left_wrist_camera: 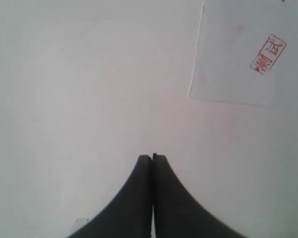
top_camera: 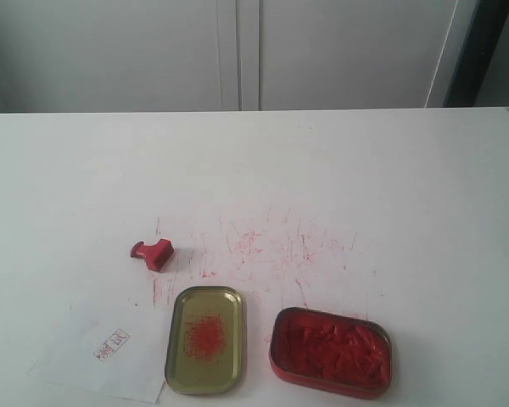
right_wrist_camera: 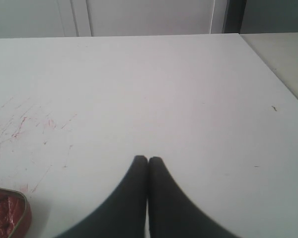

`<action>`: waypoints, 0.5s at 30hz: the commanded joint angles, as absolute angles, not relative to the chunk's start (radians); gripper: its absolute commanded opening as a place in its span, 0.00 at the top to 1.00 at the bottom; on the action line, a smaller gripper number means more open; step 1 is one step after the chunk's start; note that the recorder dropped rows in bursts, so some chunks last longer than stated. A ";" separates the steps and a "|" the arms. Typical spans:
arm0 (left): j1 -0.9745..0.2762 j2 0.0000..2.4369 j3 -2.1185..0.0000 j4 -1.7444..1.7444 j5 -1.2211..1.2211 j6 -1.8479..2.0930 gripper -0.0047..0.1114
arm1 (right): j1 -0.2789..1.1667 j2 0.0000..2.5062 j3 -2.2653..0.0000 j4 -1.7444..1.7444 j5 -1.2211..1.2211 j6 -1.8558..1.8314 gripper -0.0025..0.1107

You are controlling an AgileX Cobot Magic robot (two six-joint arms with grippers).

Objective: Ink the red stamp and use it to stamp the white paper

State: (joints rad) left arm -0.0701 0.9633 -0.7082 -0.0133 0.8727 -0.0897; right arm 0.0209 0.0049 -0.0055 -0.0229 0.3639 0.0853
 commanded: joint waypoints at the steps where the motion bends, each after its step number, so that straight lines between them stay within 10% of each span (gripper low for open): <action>1: -0.073 0.862 -0.621 -0.044 0.897 -0.094 0.96 | 0.023 0.000 0.000 -0.026 0.349 0.086 0.98; 15: -0.072 0.610 -0.535 -0.052 0.906 -0.043 0.96 | 0.023 0.000 0.000 -0.026 0.349 0.086 0.98</action>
